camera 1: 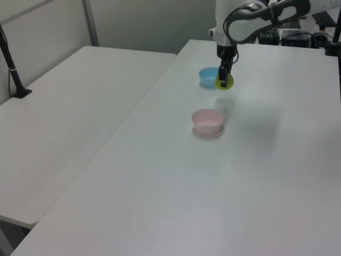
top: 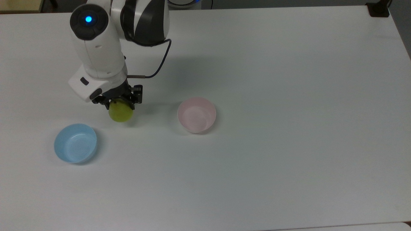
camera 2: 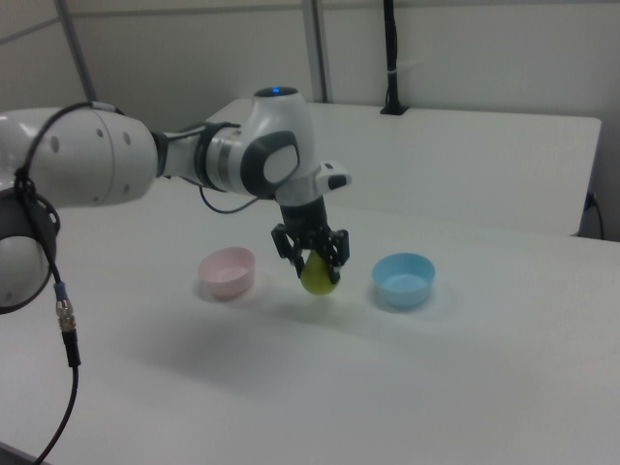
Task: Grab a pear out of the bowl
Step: 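Carry the pear toward the blue bowl and lower it to the table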
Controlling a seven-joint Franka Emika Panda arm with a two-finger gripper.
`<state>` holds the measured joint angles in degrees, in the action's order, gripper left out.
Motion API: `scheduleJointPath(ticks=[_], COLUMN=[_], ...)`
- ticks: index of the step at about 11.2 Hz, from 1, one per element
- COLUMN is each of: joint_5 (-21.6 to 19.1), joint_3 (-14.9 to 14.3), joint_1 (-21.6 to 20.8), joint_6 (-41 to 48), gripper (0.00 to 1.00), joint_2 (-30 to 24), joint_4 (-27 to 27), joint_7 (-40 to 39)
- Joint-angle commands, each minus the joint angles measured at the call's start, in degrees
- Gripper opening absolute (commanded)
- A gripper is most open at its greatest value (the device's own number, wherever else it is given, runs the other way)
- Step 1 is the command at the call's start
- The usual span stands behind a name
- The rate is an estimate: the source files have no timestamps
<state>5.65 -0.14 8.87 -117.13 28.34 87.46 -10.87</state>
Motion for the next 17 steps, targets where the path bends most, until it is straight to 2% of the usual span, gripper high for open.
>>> scheduleJointPath(ticks=[1,3,4,5,6,7,12,14,17], joint_5=[1.3,1.7,2.2,2.3,2.3,2.3,2.2,2.2,1.9], joint_3=[0.1,0.0,0.0,0.0,0.0,0.0,0.3,0.3,0.7], joint_1=[0.6,0.5,0.5,0.5,0.5,0.4,-0.5,-3.2,-6.0], joint_6=[-3.5,-4.1,-4.1,-4.0,-4.0,-3.8,2.7,5.2,11.3], gripper=[0.39,0.41,0.48,0.6,0.83,1.0,1.0,1.0,1.0], joint_2=[1.1,1.5,1.6,1.5,1.5,1.4,-5.4,-7.9,-12.7], joint_4=[1.6,2.9,3.2,3.2,3.2,3.2,2.5,2.5,1.6], joint_7=[-0.9,-0.9,-0.7,-0.6,-0.5,-0.2,1.9,5.7,7.3])
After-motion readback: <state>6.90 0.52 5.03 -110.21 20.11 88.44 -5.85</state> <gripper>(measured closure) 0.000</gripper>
